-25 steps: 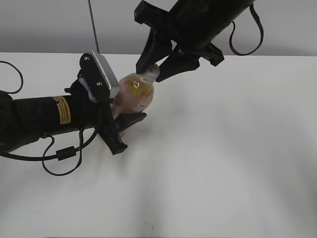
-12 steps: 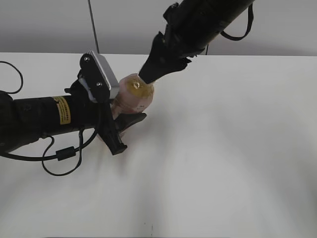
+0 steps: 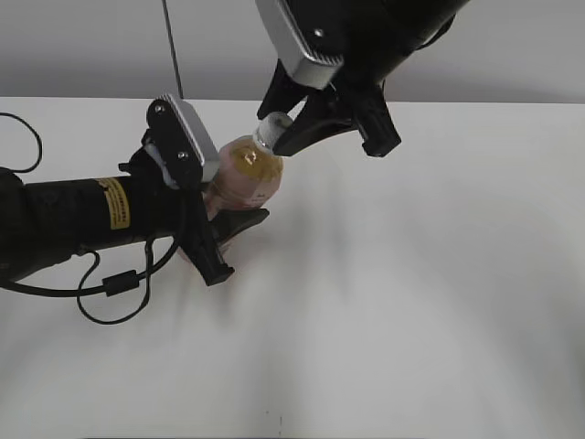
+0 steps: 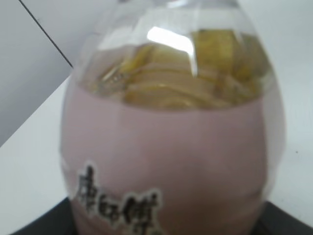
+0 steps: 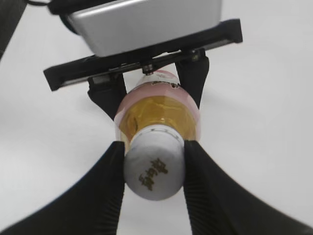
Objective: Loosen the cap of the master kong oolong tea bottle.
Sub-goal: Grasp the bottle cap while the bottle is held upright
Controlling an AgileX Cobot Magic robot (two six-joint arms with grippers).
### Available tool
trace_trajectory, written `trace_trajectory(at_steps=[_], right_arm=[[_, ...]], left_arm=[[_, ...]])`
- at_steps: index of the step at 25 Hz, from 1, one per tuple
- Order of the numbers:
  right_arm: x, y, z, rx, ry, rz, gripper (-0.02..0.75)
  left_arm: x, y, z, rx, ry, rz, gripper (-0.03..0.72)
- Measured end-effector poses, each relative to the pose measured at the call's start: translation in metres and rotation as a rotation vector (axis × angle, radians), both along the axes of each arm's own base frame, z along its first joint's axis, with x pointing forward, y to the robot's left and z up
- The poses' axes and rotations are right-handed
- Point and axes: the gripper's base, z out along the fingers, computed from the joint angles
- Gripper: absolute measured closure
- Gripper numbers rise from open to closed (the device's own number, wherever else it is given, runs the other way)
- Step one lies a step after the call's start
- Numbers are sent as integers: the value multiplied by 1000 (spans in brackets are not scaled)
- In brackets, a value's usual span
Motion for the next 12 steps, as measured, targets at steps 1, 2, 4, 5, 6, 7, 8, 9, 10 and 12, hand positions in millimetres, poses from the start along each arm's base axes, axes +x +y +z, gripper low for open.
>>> trace_trajectory(at_steps=[1,2,4,5,6,7,8,9,10,12], right_arm=[[0,0,0,-12,-64,74,458],[1,0,0,-20,-118,135,458],[1,0,1,-41,-239,276,458],[1,1,1,-45,-284,329,458],[1,1,1,-52,-341,396,458],[1,2,2,-53,-378,439,458],[1,2,2,-52,-419,483,459],[1,3,3,-42,-450,511,460],[1,4,4,-36,-481,541,460],[1,5,5,-21,-520,572,461]], left_arm=[[0,0,0,1,1,1,300],[0,0,0,1,2,3,300],[0,0,0,-1,4,6,300],[0,0,0,-3,5,9,300],[0,0,0,-5,6,10,300],[0,0,0,-7,6,10,300],[1,0,0,-10,6,11,300],[1,0,1,-16,7,14,300],[1,0,1,-22,8,17,300],[1,0,1,-30,9,23,300]])
